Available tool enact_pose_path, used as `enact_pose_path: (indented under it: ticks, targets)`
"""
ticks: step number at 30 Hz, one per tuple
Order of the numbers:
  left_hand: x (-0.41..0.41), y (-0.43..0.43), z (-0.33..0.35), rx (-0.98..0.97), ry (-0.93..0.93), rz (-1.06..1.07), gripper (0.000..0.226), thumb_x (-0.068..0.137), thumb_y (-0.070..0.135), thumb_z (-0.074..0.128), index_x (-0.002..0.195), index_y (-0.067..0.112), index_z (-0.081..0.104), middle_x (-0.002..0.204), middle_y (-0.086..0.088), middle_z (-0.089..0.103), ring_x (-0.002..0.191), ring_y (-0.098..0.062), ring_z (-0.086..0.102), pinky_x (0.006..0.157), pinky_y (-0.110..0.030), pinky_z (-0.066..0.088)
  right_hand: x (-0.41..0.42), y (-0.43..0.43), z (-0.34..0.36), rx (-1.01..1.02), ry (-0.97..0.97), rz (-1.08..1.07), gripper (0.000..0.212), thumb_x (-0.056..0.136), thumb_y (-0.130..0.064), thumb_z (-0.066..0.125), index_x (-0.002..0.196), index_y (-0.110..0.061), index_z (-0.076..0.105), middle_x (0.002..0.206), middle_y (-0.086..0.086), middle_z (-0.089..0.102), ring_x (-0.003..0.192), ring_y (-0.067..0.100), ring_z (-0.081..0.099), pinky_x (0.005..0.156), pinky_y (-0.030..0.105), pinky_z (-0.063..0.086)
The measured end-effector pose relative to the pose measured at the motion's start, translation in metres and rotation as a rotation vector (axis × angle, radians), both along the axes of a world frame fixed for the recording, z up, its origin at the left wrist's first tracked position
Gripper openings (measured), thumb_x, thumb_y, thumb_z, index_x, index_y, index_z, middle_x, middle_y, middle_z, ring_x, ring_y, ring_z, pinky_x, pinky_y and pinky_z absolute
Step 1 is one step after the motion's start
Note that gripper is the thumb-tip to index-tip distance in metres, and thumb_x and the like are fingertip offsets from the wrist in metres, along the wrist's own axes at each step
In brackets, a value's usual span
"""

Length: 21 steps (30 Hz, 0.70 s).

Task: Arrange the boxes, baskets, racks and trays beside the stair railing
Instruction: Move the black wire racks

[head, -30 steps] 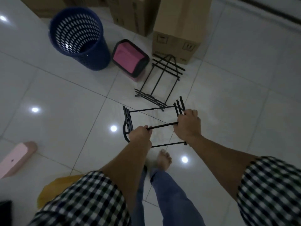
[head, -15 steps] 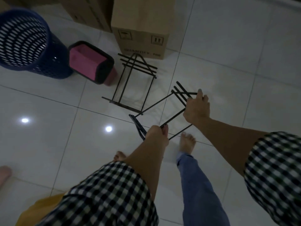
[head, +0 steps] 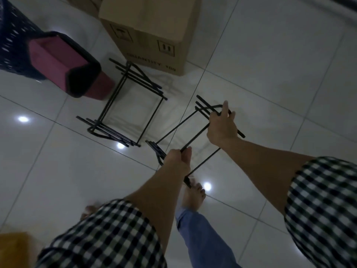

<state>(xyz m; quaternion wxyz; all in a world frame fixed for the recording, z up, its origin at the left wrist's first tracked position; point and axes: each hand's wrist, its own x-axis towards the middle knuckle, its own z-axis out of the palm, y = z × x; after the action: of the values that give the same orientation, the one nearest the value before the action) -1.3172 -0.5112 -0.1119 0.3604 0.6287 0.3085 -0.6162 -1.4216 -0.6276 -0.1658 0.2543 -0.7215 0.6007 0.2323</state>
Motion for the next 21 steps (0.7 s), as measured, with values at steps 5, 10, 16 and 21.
enact_pose_path:
  ticks: [5,10,16,21]
  targets:
    - [0.014,-0.011,-0.026,0.011,0.092,0.349,0.042,0.099,0.019,0.055,0.138,0.004,0.046,0.123,-0.018,0.058,0.099,-0.032,0.065,0.09,-0.036,0.054,-0.003,-0.013,-0.018,0.108,-0.031,0.027,0.061,0.094,-0.011,0.058,0.148,-0.021,0.032,0.16,0.011,-0.032,0.15,0.045,-0.008,0.096,0.044,0.046]
    - [0.019,0.002,-0.005,0.008,0.09,0.079,0.023,0.097,0.024,0.058,0.11,0.007,0.05,0.114,-0.016,0.06,0.098,-0.031,0.066,0.091,-0.042,0.052,-0.002,-0.001,-0.002,0.153,-0.076,0.028,0.074,0.09,-0.009,0.057,0.154,-0.022,0.021,0.16,0.015,-0.029,0.151,0.041,-0.008,0.109,0.045,0.04]
    - [0.052,0.041,0.047,-0.006,-0.516,-0.887,0.039,0.095,0.03,0.056,0.126,0.004,0.056,0.123,-0.013,0.06,0.105,-0.027,0.061,0.079,-0.029,0.05,0.03,0.038,0.061,0.05,-0.141,0.044,0.072,0.091,-0.019,0.059,0.152,-0.013,0.021,0.163,0.021,-0.013,0.151,0.037,-0.002,0.118,0.05,0.027]
    - [0.099,0.102,0.124,0.007,-0.747,-1.069,0.059,0.096,0.035,0.053,0.148,0.012,0.035,0.138,-0.013,0.052,0.125,-0.028,0.051,0.103,-0.038,0.045,0.079,0.101,0.143,0.04,-0.193,0.127,0.073,0.094,-0.024,0.059,0.154,-0.017,0.019,0.164,0.016,-0.012,0.152,0.034,0.002,0.117,0.052,0.028]
